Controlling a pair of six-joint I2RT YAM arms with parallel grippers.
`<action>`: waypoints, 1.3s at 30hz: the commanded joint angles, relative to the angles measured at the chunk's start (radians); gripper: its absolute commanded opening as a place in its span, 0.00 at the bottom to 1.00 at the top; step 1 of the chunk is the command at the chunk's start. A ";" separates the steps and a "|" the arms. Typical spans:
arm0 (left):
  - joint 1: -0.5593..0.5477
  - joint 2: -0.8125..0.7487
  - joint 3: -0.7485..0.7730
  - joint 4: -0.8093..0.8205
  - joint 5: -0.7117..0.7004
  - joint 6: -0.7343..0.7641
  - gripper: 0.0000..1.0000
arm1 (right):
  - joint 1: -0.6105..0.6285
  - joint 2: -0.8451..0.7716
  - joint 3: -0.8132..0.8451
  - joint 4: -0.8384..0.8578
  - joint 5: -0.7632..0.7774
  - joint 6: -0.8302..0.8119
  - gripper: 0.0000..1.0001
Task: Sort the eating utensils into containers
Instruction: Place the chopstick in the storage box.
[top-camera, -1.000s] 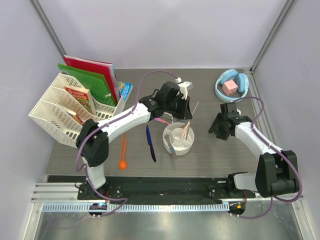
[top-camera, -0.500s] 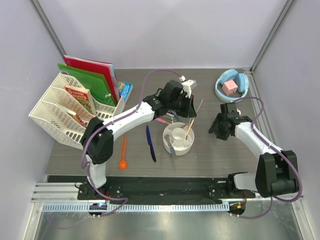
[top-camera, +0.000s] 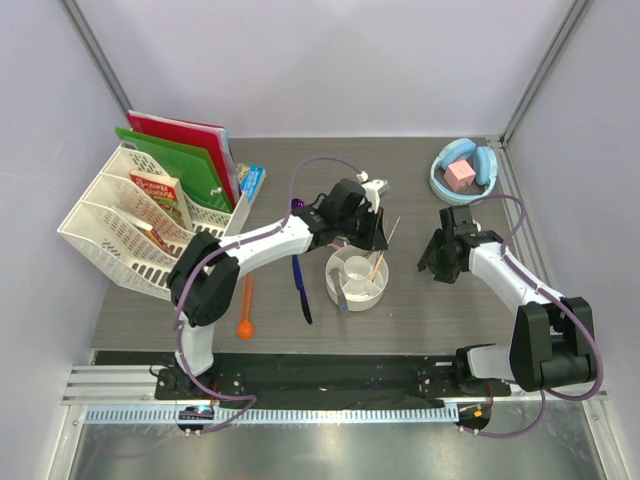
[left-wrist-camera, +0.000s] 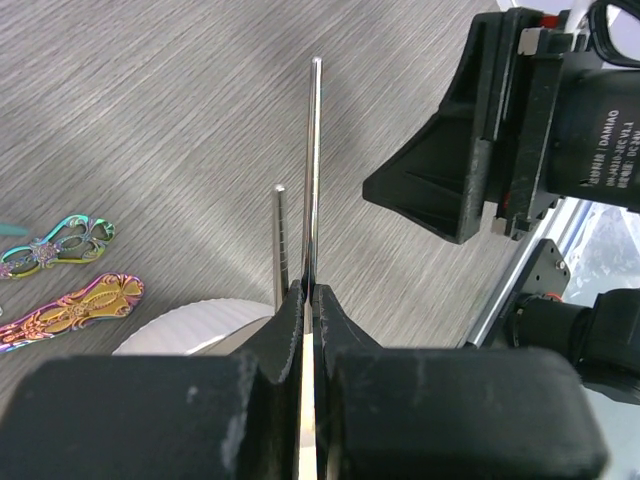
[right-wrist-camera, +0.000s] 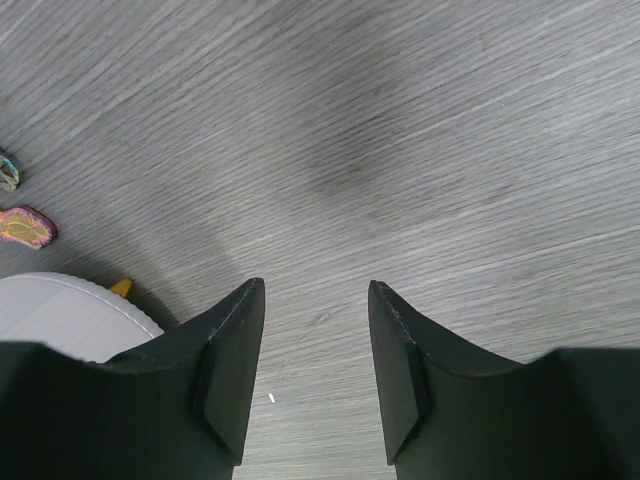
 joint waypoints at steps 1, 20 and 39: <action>-0.007 -0.038 -0.033 0.073 -0.019 0.016 0.03 | -0.003 -0.011 0.017 -0.009 0.009 -0.021 0.52; -0.013 -0.141 -0.101 0.041 -0.056 0.062 0.29 | -0.003 -0.025 0.002 0.023 -0.008 0.005 0.52; 0.195 -0.484 -0.077 -0.551 -0.508 0.066 0.53 | -0.003 -0.036 0.002 0.040 -0.002 0.032 0.52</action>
